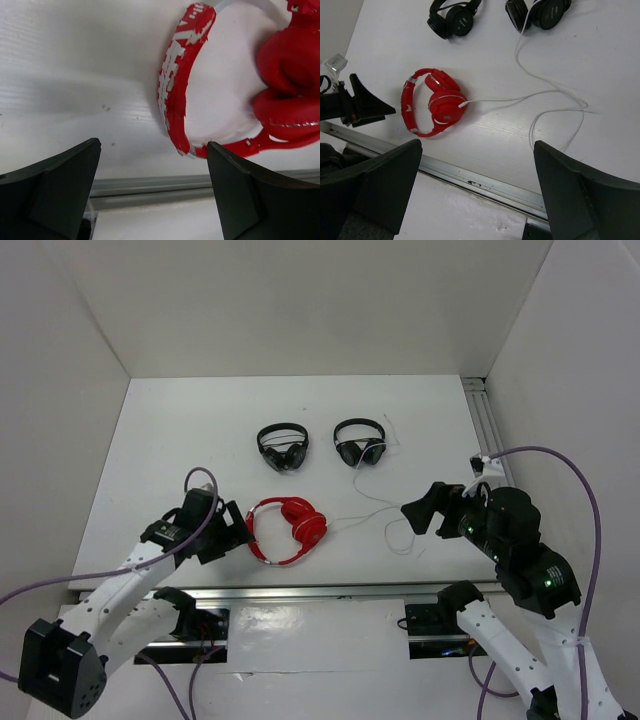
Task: Wrap the headphones
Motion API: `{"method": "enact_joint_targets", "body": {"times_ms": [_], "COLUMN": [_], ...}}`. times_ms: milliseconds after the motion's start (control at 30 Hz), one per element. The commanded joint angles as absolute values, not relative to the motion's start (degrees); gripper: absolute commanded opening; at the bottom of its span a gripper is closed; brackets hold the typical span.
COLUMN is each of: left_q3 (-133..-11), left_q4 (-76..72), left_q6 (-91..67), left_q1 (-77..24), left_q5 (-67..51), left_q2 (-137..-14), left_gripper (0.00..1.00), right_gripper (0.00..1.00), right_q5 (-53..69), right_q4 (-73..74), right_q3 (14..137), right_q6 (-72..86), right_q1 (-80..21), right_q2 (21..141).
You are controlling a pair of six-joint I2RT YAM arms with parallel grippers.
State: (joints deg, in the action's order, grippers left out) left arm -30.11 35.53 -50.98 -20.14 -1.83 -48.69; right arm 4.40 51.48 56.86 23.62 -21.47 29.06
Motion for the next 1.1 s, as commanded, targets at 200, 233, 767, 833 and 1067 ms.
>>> {"method": "enact_joint_targets", "body": {"times_ms": [200, 233, 767, 833, 1067], "left_q3": [-31.72, -31.73, -34.37, -33.66, -34.00], "left_q4": [26.19, 26.19, 29.00, 28.48, 27.95], "left_q6": [-55.11, -56.06, -66.97, -67.50, -65.13], "left_q1": [-27.50, -28.47, -37.53, -38.06, -38.06], "left_q5": [12.02, 13.08, 23.47, 22.94, 22.94], "left_q2": [-60.54, -61.60, -75.41, -75.41, -75.41], "left_gripper": [1.00, 1.00, 0.46, 0.42, 0.00], "right_gripper": [1.00, 1.00, 1.00, 1.00, 1.00], "right_q5": [8.00, 8.00, 8.00, 7.48, 11.15], "right_q4": [45.79, 45.79, 47.46, 47.46, 46.06], "right_q3": [54.58, 54.58, 55.11, 55.11, 54.06], "right_q6": [23.91, 23.91, 23.38, 23.38, 23.38], "right_q1": [-21.53, -21.53, -21.53, -21.53, -21.53], "right_q2": [28.65, 28.65, 27.07, 27.07, 25.23]}}
